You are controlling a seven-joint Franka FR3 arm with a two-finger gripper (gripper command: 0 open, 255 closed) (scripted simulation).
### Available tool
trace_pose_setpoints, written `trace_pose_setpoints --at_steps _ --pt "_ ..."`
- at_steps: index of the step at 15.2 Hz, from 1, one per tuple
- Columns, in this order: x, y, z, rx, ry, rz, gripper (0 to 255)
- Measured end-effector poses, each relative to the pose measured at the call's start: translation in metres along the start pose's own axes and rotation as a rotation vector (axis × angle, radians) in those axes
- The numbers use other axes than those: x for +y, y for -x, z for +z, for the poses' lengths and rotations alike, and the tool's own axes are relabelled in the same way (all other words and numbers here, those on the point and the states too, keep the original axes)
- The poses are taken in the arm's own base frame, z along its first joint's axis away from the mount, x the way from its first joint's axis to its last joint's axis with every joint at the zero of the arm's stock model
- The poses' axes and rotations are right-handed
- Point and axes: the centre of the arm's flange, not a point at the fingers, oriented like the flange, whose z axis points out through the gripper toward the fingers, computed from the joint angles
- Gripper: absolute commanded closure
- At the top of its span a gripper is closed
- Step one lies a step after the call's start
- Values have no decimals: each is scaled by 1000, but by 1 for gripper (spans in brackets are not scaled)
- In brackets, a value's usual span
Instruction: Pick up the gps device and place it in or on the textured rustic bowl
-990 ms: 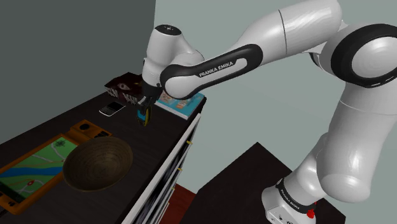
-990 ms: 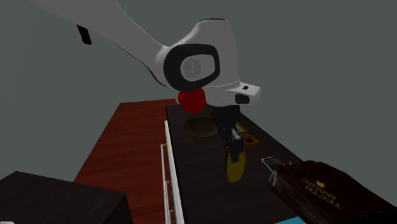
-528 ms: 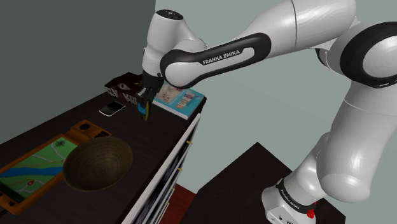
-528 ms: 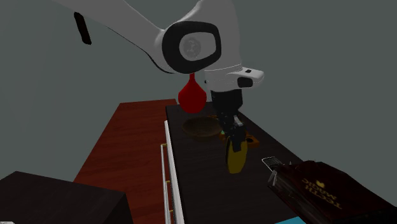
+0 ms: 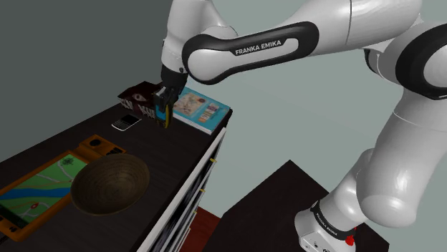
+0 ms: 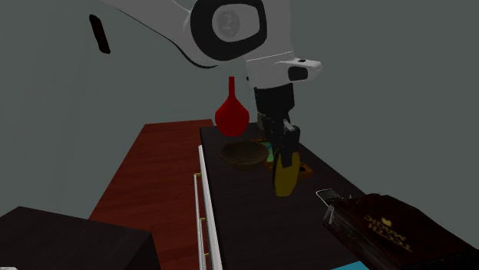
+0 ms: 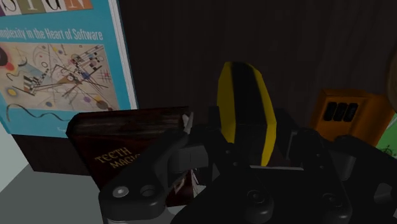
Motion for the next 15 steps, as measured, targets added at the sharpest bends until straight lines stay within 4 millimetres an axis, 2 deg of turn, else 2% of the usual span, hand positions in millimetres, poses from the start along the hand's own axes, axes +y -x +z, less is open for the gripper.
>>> trace_pose_setpoints --at_steps 12,15 --pt "3 -11 -61 0 0 0 255" --pt "-22 -7 -68 0 0 -1 255"
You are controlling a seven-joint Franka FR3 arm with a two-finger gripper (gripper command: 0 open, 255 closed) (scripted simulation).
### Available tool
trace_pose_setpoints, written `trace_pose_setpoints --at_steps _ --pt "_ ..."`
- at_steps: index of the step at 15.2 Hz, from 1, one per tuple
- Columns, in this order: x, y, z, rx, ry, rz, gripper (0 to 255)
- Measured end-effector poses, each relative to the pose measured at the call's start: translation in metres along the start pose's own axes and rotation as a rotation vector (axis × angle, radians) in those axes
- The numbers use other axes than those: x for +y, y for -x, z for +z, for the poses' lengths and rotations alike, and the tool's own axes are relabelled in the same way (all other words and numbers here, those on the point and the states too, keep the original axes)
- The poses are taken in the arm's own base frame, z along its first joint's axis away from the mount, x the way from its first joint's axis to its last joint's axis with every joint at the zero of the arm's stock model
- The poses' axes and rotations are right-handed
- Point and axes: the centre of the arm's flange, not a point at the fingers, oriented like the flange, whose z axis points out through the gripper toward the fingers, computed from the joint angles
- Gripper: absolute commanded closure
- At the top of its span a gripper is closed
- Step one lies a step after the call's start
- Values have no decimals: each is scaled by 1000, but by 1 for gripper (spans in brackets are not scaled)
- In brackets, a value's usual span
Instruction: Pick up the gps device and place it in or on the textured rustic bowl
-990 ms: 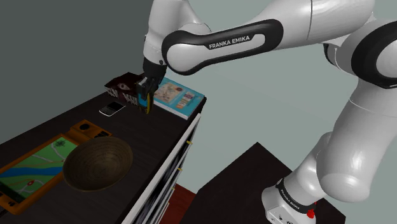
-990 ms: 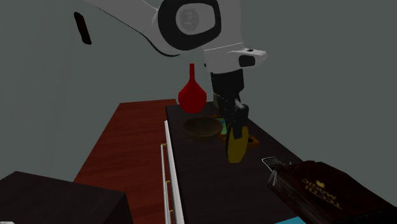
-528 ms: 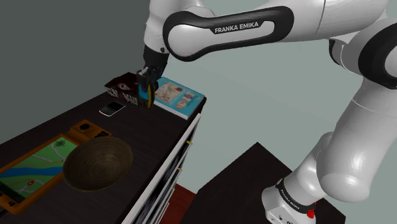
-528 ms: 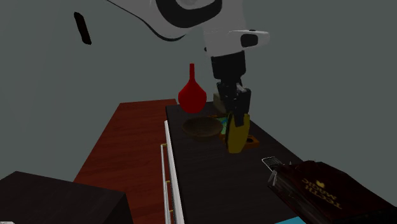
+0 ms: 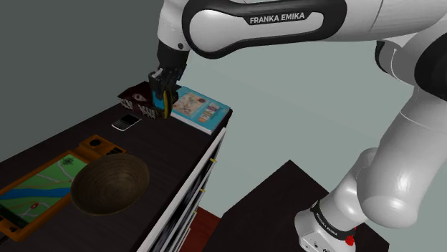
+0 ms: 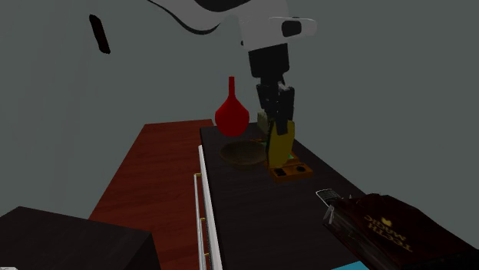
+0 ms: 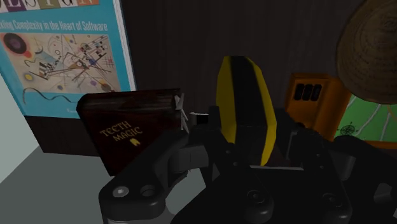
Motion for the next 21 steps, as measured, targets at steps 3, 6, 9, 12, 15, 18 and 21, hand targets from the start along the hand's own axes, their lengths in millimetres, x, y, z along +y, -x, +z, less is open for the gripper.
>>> trace_pose_setpoints --at_steps 3,6,9,12,15,18,21 --pt "-37 1 -9 0 -1 -1 255" --pt "-77 6 -17 0 -1 -1 255" --pt "-117 11 -24 0 0 -1 255" --pt "-154 14 -30 0 0 -1 255" --pt "-192 19 -43 0 -1 -1 255" --pt "-216 22 -37 0 0 0 255" --pt "-220 26 -24 0 0 0 255"
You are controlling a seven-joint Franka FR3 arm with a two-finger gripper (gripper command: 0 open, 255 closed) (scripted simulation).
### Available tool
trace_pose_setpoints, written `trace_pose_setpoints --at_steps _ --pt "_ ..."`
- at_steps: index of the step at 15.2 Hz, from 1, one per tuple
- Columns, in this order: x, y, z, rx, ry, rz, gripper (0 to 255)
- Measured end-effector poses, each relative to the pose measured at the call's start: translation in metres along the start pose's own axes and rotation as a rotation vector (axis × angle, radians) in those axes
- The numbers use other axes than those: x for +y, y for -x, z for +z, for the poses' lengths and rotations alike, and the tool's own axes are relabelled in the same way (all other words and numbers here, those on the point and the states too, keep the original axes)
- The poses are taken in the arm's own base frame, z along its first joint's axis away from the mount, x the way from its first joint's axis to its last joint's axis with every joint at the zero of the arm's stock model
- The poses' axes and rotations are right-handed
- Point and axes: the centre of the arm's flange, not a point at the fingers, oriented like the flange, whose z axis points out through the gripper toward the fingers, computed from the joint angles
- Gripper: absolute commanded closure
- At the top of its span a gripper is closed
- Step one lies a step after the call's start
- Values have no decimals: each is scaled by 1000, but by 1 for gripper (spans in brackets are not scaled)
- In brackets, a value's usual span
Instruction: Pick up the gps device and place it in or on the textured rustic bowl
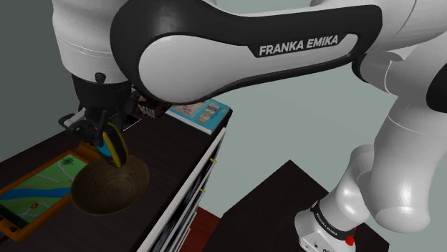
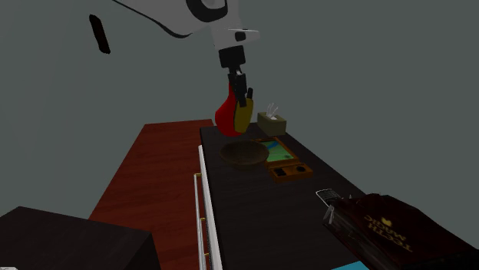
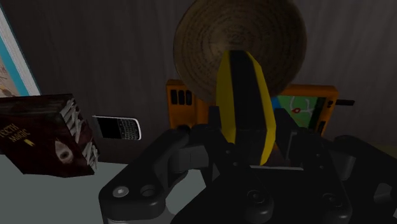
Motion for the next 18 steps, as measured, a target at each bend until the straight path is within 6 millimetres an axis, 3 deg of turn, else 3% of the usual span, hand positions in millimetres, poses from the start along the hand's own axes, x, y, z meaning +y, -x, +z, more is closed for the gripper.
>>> trace_pose_setpoints --at_steps 13,18 --pt "-5 14 69 0 0 0 255" --pt "-5 15 75 0 0 0 255"
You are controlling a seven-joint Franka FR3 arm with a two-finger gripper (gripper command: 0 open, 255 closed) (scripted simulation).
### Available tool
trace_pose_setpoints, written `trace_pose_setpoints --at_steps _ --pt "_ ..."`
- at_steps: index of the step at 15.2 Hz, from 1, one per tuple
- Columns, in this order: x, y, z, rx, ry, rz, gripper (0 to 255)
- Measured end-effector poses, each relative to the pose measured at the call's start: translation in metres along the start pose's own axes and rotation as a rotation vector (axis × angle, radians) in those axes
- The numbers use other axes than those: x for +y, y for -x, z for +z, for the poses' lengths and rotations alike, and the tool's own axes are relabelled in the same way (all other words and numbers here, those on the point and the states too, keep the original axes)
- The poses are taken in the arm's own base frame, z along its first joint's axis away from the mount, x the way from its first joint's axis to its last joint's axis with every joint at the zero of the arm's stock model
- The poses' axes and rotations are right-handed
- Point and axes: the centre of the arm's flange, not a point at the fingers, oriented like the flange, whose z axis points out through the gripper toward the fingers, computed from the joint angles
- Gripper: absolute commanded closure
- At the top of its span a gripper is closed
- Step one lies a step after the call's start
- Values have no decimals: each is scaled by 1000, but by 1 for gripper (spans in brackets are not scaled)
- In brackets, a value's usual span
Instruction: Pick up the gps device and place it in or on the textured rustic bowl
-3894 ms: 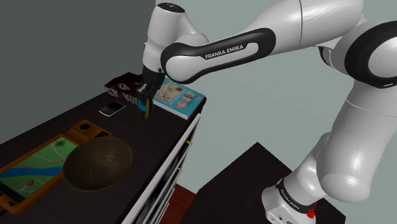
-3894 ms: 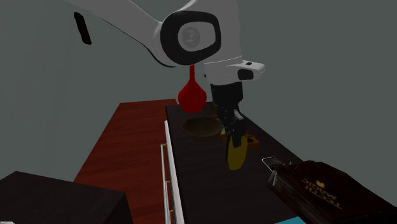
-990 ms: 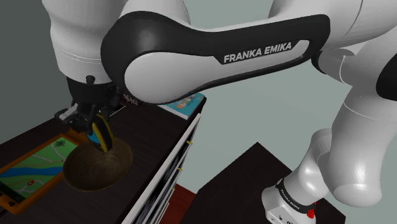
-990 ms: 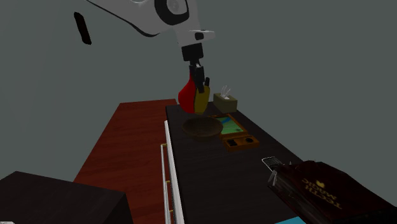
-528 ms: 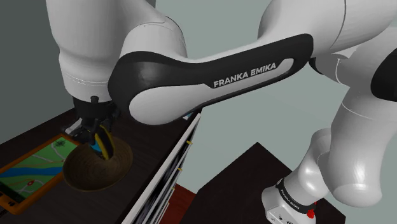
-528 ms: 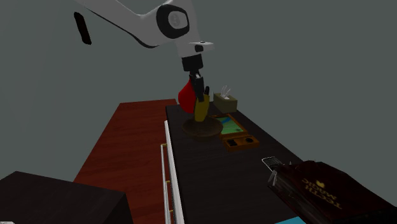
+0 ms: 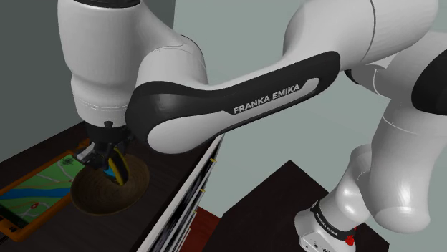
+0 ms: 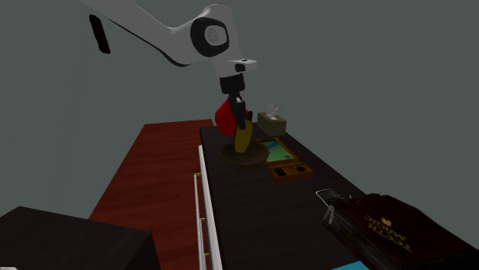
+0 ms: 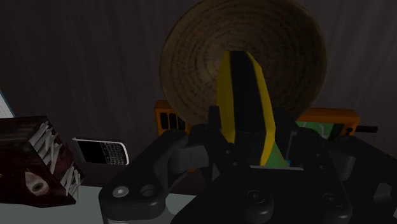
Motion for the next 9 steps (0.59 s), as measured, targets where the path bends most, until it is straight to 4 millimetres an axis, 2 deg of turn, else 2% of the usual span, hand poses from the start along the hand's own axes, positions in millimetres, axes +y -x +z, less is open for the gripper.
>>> trace_pose_setpoints --at_steps 2,3,9 --pt "0 0 0 0 0 0 255" --pt "0 0 0 0 0 0 0" --pt "0 0 0 1 0 0 0"
